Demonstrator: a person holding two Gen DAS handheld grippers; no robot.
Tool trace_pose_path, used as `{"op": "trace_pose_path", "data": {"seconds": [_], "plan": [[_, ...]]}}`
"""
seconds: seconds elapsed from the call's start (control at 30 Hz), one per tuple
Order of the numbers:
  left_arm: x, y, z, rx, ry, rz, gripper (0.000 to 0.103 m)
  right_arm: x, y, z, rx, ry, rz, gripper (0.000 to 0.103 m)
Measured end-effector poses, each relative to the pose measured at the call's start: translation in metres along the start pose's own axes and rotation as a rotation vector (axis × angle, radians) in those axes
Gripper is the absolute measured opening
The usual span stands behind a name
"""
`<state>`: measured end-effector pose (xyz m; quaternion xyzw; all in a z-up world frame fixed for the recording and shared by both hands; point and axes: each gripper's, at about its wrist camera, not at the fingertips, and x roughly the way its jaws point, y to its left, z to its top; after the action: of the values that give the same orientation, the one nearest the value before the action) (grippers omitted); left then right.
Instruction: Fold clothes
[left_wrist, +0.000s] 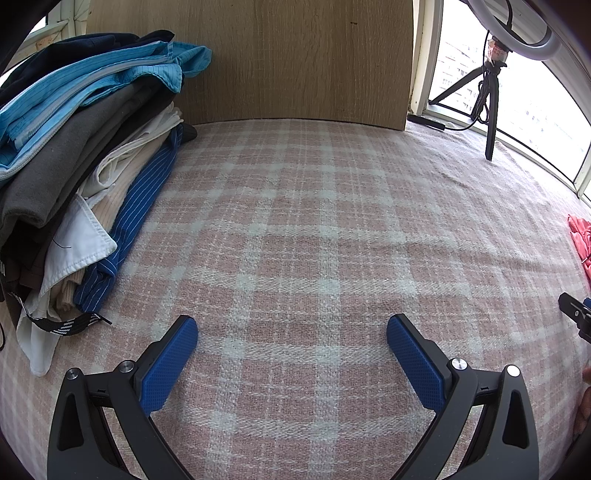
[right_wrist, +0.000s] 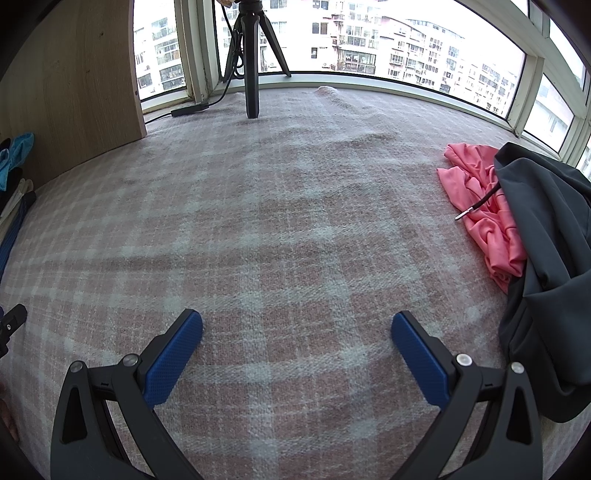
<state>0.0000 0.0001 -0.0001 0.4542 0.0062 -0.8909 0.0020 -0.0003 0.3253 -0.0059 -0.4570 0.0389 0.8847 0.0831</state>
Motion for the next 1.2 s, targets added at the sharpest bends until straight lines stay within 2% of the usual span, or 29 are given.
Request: {"op": "trace_pose_path", "data": {"seconds": [0.17,0.43,0.57,0.73,0.87,1.0,1.2], "plan": [[0.000,0.000,0.001,0.007,0.008,-0.002,0.103,-0.003,0.002,-0.001,-0.002,0.028,-0.001,0.103],[0.007,-0.007,0.009,0.029,0.076,-0.015,0.102,-0.011,0.008,-0.002,-0.014,0.089,-0.004,0.103],[-0.017,-0.014,0.025,0.054,0.012,-0.010,0.102,-0.047,0.017,-0.004,-0.029,0.059,-0.017,0.103],[-0.059,-0.008,0.031,0.065,-0.040,-0.051,0.102,-0.092,0.029,-0.007,-0.049,0.021,-0.033,0.103],[-0.100,0.009,0.033,0.050,-0.086,-0.107,0.102,-0.133,0.033,-0.009,-0.026,-0.031,-0.026,0.103],[-0.132,0.017,0.036,0.066,-0.126,-0.127,0.102,-0.172,0.032,-0.010,0.012,-0.093,-0.043,0.103],[-0.170,0.008,0.044,0.104,-0.182,-0.183,0.102,-0.220,0.022,-0.010,0.058,-0.169,-0.061,0.103]]}}
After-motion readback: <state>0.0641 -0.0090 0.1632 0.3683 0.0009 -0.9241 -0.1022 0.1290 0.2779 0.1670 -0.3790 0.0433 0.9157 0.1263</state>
